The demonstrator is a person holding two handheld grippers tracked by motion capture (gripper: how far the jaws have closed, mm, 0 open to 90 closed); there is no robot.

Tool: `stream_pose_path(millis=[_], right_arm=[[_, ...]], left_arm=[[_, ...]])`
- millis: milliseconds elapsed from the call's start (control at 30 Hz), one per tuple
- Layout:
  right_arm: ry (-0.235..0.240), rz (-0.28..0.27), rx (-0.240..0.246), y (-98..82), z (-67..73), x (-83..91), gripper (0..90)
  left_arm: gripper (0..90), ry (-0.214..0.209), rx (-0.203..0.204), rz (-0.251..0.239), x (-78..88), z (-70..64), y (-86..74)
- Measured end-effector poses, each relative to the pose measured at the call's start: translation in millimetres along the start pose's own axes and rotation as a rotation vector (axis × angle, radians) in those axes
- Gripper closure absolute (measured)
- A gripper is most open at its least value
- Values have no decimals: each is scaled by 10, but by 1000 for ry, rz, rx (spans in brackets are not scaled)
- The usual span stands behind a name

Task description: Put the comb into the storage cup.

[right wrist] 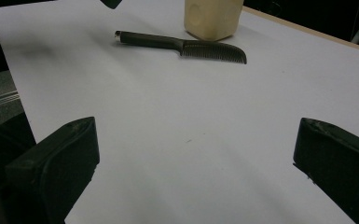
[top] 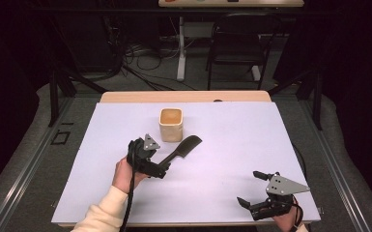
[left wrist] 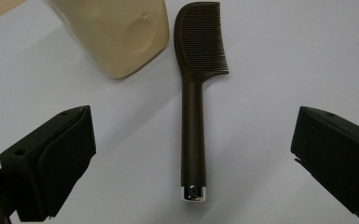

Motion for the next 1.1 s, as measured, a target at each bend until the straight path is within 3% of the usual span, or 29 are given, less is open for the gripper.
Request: stream_pose_path(millis=[200, 500, 733, 867, 933, 1100], right_arm=[[7, 1, 9, -1, -1, 0, 0], [8, 7, 6, -12, 3, -11, 0], [10, 15, 4, -23, 3, -14, 0], [11, 20, 1, -30, 5, -16, 0], [11, 18, -3, -33, 2, -20, 0], [13, 24, -5, -42, 4, -21, 0]], left_arm=[[0, 19, -17, 76, -96, 15, -42], [0, 33, -21, 134, -209, 52, -26], [2, 35, 3, 174, -318, 71, -42], [64, 23, -2, 184, -377, 50, -55], [148, 16, -5, 193, -399, 41, -69], [214, 15, -13, 216, -462, 34, -89]])
Point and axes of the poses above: each handheld gripper's, and its own axes: x roughly backward along the jaws, y roughly out of its top, z roughly to its left, the point moved 10 cm from there along -x, roughly forward along the jaws, and after that the axes turned 14 degrees about -z, right-handed, at the moved point
